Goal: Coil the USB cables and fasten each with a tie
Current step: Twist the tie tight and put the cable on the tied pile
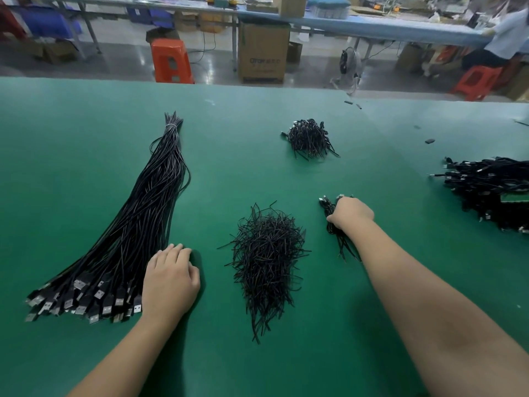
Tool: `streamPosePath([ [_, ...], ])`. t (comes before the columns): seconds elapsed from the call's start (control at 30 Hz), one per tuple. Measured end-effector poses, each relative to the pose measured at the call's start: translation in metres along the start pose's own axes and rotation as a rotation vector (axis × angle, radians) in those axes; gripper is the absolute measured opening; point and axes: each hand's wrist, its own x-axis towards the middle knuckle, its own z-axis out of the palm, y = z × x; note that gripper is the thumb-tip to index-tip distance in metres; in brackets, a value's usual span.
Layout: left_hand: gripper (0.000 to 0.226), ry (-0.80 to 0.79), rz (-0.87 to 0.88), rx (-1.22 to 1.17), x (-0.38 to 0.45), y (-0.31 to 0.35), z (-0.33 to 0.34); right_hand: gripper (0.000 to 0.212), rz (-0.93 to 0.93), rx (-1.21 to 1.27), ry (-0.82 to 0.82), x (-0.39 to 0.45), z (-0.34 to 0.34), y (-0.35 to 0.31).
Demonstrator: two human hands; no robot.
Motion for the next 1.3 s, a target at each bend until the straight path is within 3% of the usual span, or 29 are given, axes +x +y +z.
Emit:
streamPosePath([
  [0.07, 0.042, 0.007, -0.002, -0.002, 0.000, 0.000, 0.000, 0.061, 0.001, -0.018, 0.015, 0.000, 0.000, 0.002],
  [0.17, 0.042, 0.008, 0.005, -0.005, 0.000, 0.000, -0.001, 0.039, -0.005, -0.001, 0.113, 0.002, 0.003, 0.001],
  [0.27, 0.039, 0.007, 0.001, -0.005, 0.000, -0.001, -0.001, 0.048, -0.066, 0.121, 0.255, -0.004, -0.001, -0.007],
  [0.37, 0.032, -0.002, -0.010, -0.021, 0.000, 0.000, -0.002, 0.044, -0.235, 0.273, 0.285, -0.026, -0.016, -0.029],
  [0.5, 0.031, 0.029, -0.051, -0.158, 0.000, 0.000, -0.007, 0.039, -0.535, 0.433, 0.106, -0.084, -0.026, -0.084],
  [0.67, 0.032, 0.169, -0.326, -0.568, 0.007, -0.004, -0.014, 0.023, -0.804, 0.470, -0.270, -0.161, 0.014, -0.145],
  [0.77, 0.038, 0.162, -0.467, -0.708, 0.015, -0.019, -0.018, 0.037, -0.873, 0.429, -0.319, -0.188, 0.047, -0.170],
  [0.93, 0.054, 0.003, -0.594, -0.997, 0.021, -0.034, -0.014, 0.052, -0.909, 0.267, -0.298, -0.206, 0.089, -0.188],
  [1.2, 0.061, -0.054, -0.609, -1.194, 0.024, -0.044, -0.015, 0.032, -0.864, 0.274, -0.121, -0.211, 0.101, -0.196],
  [1.3, 0.051, -0.062, -0.581, -1.186, 0.023, -0.044, -0.017, 0.024, -0.762, 0.364, -0.110, -0.208, 0.100, -0.197],
])
